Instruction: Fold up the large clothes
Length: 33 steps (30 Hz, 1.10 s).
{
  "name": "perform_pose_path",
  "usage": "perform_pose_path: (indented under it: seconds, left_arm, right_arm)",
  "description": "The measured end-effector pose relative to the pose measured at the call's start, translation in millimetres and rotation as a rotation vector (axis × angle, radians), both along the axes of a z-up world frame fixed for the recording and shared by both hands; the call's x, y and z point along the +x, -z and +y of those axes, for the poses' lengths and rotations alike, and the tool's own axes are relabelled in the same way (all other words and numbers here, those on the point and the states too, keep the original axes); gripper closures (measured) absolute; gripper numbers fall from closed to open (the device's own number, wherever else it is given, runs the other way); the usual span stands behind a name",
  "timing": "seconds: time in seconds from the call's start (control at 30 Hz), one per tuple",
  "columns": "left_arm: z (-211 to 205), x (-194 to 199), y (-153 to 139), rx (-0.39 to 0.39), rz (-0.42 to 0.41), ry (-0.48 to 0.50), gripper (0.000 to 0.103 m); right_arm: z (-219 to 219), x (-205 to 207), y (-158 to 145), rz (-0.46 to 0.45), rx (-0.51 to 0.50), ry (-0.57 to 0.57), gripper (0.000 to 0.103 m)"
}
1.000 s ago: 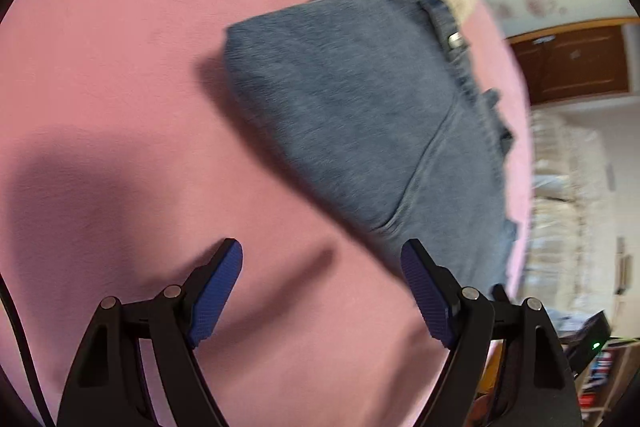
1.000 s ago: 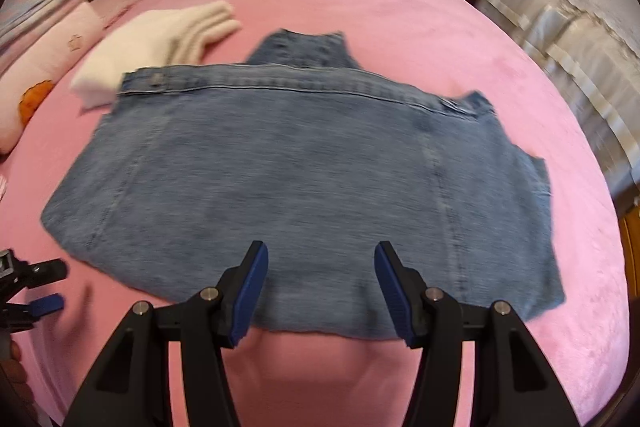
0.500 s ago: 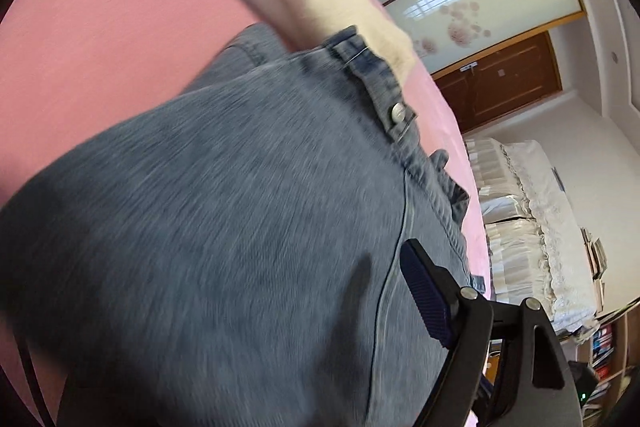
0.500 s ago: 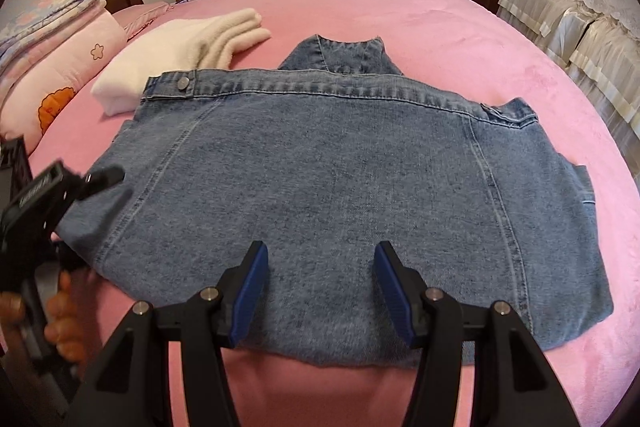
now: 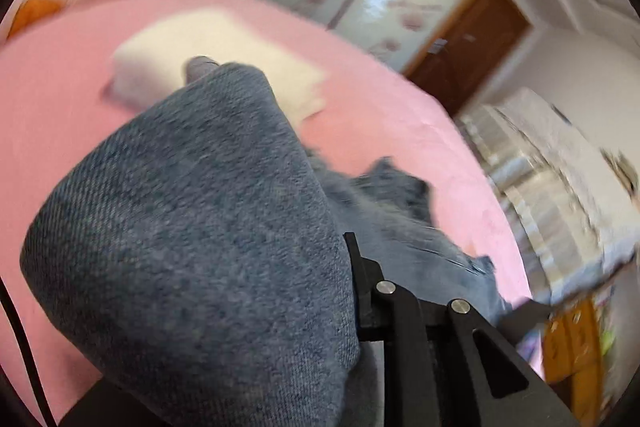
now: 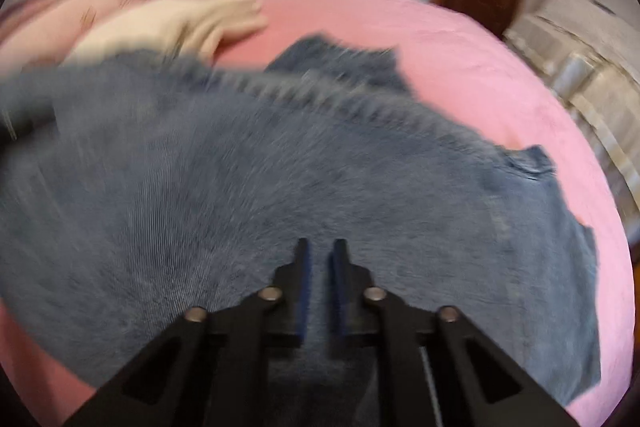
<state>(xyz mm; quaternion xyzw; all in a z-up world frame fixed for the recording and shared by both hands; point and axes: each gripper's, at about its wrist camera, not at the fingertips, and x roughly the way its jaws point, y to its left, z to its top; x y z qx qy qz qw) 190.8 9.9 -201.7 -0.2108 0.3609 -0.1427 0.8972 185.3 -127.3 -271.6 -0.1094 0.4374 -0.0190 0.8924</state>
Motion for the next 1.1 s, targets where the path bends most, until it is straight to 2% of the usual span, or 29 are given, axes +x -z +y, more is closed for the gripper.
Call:
perform_pose_path:
  seconds: [0.07, 0.13, 0.23, 0.3, 0.4, 0.57, 0.63, 0.7, 0.77, 0.8, 0.87, 0.97, 1.03, 1.1]
  left_arm:
    - [-33, -6, -23, 0.041, -0.080, 0.087, 0.089]
    - [-64, -14, -42, 0.076, -0.144, 0.168, 0.089]
    - [-103, -23, -58, 0.101, -0.198, 0.260, 0.089]
    - [-132, -27, -65, 0.107, -0.219, 0.327, 0.089]
    - [-171, -29, -67, 0.089, -0.224, 0.398, 0.089]
    - [-240, -29, -42, 0.033, -0.177, 0.505, 0.089]
    - [-272, -31, -18, 0.068, -0.133, 0.545, 0.089]
    - [-306, -30, 23, 0.136, -0.036, 0.592, 0.089]
    - [-324, -29, 54, 0.172, 0.057, 0.619, 0.089]
    - [-328, -31, 62, 0.190, 0.062, 0.618, 0.089]
    - [-329, -32, 60, 0.203, 0.046, 0.613, 0.089]
    - [-324, -30, 47, 0.144, 0.058, 0.593, 0.089]
    - [-325, -31, 37, 0.149, 0.039, 0.592, 0.089]
    - [-328, -36, 40, 0.170, 0.042, 0.602, 0.089]
  right_arm:
    - [-1, 0, 6, -0.002, 0.000, -0.016, 0.100]
    - [-14, 0, 6, -0.004, 0.096, -0.007, 0.100]
    - [-46, -1, 3, 0.011, 0.316, 0.000, 0.100]
    - [-76, -5, 0, 0.053, 0.503, 0.037, 0.101]
    - [-125, -35, -14, 0.018, 0.647, 0.152, 0.101]
    - [-202, -109, -32, -0.071, 0.599, 0.339, 0.101]
    - [-230, -136, -30, -0.067, 0.562, 0.411, 0.101]
    - [-254, -161, -26, -0.060, 0.540, 0.477, 0.100]
    - [-267, -179, -24, -0.072, 0.570, 0.492, 0.101]
    - [-268, -186, -25, -0.077, 0.559, 0.509, 0.101]
    - [-267, -191, -27, -0.079, 0.521, 0.518, 0.101]
    - [-264, -194, -29, -0.088, 0.519, 0.523, 0.101]
    - [-266, -196, -29, -0.089, 0.527, 0.530, 0.101]
    - [-273, -201, -28, -0.094, 0.534, 0.544, 0.101]
